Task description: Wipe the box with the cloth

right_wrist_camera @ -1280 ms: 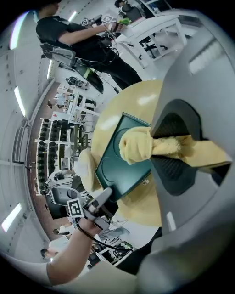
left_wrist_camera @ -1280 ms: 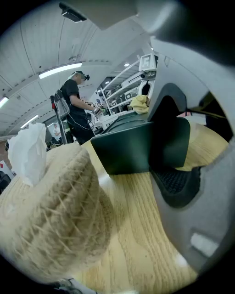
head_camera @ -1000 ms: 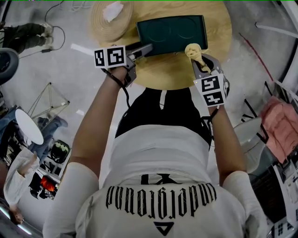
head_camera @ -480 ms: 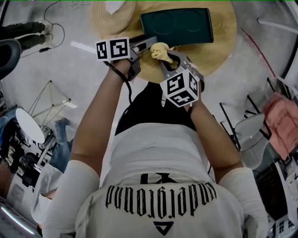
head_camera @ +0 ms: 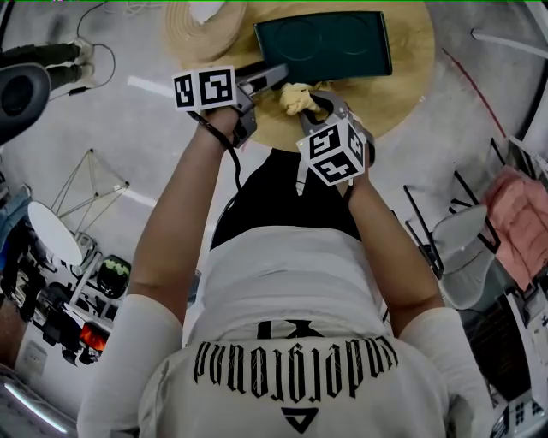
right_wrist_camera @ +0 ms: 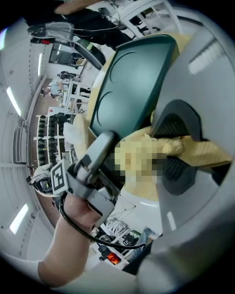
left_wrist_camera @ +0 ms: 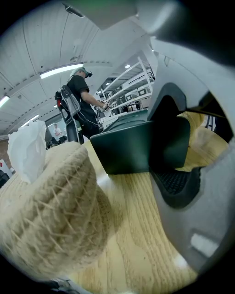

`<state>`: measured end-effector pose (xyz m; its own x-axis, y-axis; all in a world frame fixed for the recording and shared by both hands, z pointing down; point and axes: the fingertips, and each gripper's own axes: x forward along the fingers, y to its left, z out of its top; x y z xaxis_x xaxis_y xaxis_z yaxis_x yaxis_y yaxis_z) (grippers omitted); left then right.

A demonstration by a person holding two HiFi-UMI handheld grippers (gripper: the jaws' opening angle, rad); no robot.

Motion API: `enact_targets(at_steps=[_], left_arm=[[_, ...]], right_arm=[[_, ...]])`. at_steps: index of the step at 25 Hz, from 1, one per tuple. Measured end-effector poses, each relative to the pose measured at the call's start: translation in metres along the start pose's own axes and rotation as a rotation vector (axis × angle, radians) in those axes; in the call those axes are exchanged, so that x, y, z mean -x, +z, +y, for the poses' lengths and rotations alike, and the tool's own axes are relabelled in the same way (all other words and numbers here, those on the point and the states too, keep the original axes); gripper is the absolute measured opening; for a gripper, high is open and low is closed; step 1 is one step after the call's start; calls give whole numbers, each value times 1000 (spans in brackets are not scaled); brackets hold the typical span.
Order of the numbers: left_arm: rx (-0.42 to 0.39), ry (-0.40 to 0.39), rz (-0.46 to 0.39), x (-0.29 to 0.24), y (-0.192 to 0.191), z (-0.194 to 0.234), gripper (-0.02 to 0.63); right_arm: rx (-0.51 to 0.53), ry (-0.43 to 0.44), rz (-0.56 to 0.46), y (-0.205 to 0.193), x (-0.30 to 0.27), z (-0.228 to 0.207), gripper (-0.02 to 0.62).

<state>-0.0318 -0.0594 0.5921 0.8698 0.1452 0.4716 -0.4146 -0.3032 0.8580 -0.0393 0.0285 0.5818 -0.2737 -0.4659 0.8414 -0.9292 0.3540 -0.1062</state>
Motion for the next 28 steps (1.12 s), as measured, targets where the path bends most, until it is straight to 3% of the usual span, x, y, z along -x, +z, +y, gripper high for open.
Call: enact_targets(at_steps=[8,15,22,28], left_arm=[[-11,-4,18,-3,-1,-1,329],[-11,-1,14,-3,-1,0,329],[-9,-1,8,-1,0,-1,330],[-10,-2,16,-2,0,0,330]], right_arm=[[-221,-52,52,-41,6,-50,80],[-201,-3,50,-24,-11,-24,78],[-69,108,13,16,-22,27,77],[-114,79,-4,12,7,-2,78]])
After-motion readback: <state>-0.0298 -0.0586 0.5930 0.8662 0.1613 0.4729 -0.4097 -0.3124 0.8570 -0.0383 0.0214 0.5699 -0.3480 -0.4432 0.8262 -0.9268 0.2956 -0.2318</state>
